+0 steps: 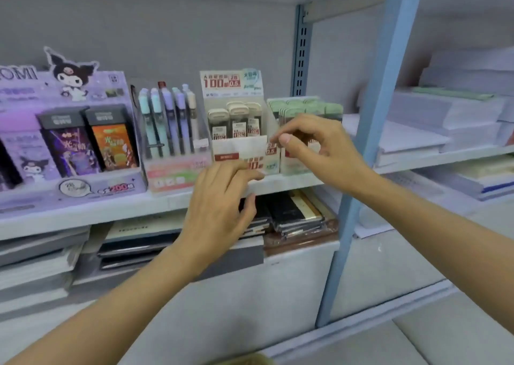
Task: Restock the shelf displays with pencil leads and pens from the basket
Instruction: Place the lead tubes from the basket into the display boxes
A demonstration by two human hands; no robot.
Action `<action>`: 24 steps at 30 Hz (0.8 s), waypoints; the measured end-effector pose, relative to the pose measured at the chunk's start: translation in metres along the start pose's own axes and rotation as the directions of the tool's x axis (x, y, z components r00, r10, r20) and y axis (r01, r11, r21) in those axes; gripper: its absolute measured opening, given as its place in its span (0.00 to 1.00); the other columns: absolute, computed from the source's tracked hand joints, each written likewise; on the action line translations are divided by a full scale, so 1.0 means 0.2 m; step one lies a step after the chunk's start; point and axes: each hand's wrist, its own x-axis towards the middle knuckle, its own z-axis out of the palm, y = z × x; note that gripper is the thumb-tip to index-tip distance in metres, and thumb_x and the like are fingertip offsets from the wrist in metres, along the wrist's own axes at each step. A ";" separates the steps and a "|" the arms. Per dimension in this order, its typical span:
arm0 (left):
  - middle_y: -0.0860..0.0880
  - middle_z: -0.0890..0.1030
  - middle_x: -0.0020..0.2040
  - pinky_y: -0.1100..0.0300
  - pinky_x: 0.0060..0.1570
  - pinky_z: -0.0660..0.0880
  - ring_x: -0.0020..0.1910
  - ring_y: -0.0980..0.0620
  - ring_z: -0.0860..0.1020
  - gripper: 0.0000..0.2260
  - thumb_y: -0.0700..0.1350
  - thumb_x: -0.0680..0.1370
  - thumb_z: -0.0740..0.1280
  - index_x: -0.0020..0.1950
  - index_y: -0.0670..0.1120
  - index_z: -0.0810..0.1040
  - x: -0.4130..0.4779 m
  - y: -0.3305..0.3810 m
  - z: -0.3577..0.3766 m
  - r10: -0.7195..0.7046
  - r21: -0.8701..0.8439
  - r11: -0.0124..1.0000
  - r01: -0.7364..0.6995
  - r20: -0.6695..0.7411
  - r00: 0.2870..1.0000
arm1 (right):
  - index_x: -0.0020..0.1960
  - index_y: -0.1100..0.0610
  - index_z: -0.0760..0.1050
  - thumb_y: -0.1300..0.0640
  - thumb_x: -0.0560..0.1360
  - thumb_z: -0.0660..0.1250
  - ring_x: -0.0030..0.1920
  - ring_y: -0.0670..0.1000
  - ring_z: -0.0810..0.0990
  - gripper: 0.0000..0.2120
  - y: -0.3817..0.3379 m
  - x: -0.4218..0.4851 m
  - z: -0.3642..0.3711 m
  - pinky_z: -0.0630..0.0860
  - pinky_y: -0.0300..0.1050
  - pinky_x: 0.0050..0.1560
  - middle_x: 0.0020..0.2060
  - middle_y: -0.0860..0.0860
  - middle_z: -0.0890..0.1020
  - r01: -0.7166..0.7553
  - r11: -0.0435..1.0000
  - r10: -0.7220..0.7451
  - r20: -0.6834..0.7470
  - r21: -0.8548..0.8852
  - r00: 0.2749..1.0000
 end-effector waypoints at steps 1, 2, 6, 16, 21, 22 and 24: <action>0.45 0.78 0.51 0.53 0.48 0.70 0.50 0.46 0.75 0.11 0.39 0.75 0.66 0.56 0.42 0.78 -0.12 -0.01 -0.01 0.007 -0.018 1.000 -0.007 0.037 0.999 | 0.50 0.58 0.81 0.59 0.79 0.65 0.41 0.45 0.79 0.07 -0.03 -0.06 0.09 0.75 0.38 0.41 0.42 0.49 0.83 -0.020 0.998 0.013 0.096 0.064 0.995; 0.46 0.78 0.48 0.54 0.45 0.70 0.47 0.47 0.75 0.09 0.39 0.75 0.66 0.54 0.42 0.78 -0.24 -0.02 -0.01 -0.004 -0.046 0.999 0.009 0.099 0.995 | 0.48 0.57 0.82 0.59 0.79 0.65 0.40 0.45 0.79 0.07 -0.06 -0.13 0.19 0.75 0.38 0.40 0.40 0.49 0.83 -0.051 0.992 0.026 0.205 0.117 0.978; 0.52 0.78 0.43 0.58 0.40 0.73 0.42 0.52 0.76 0.05 0.44 0.75 0.65 0.49 0.47 0.78 -0.81 -0.06 0.06 -0.205 -0.084 0.960 0.267 0.437 0.876 | 0.47 0.58 0.81 0.56 0.79 0.66 0.35 0.45 0.78 0.08 -0.03 -0.45 0.69 0.73 0.38 0.37 0.36 0.49 0.82 -0.201 0.976 0.110 0.605 0.084 0.788; 0.50 0.83 0.52 0.61 0.49 0.72 0.52 0.51 0.80 0.09 0.46 0.76 0.66 0.54 0.49 0.82 -2.06 -0.04 0.42 -0.506 0.303 0.567 0.766 0.862 0.034 | 0.54 0.56 0.80 0.54 0.77 0.68 0.51 0.52 0.80 0.09 0.28 -1.42 1.61 0.72 0.42 0.47 0.51 0.52 0.83 -0.380 0.881 0.355 0.924 -0.281 0.140; 0.50 0.81 0.50 0.57 0.44 0.73 0.51 0.49 0.79 0.14 0.53 0.72 0.72 0.53 0.49 0.76 -2.29 0.08 0.57 -0.465 0.426 0.525 0.737 0.869 -0.172 | 0.60 0.60 0.72 0.61 0.76 0.66 0.57 0.58 0.78 0.13 0.32 -1.81 1.74 0.74 0.49 0.52 0.58 0.58 0.78 -0.367 0.783 0.555 0.831 -0.503 0.044; 0.50 0.80 0.51 0.57 0.44 0.72 0.51 0.49 0.79 0.17 0.55 0.70 0.73 0.53 0.50 0.75 -2.31 0.10 0.59 -0.462 0.451 0.542 0.709 0.865 -0.197 | 0.62 0.61 0.69 0.64 0.76 0.65 0.57 0.59 0.76 0.16 0.32 -1.86 1.74 0.74 0.50 0.52 0.60 0.59 0.75 -0.364 0.752 0.605 0.794 -0.550 0.051; 0.49 0.78 0.55 0.55 0.45 0.73 0.52 0.48 0.79 0.22 0.58 0.68 0.75 0.55 0.49 0.72 -2.34 0.15 0.62 -0.474 0.494 0.613 0.616 0.854 -0.213 | 0.66 0.62 0.63 0.71 0.73 0.63 0.57 0.59 0.75 0.23 0.33 -1.92 1.75 0.73 0.49 0.49 0.64 0.61 0.68 -0.373 0.681 0.699 0.712 -0.630 0.074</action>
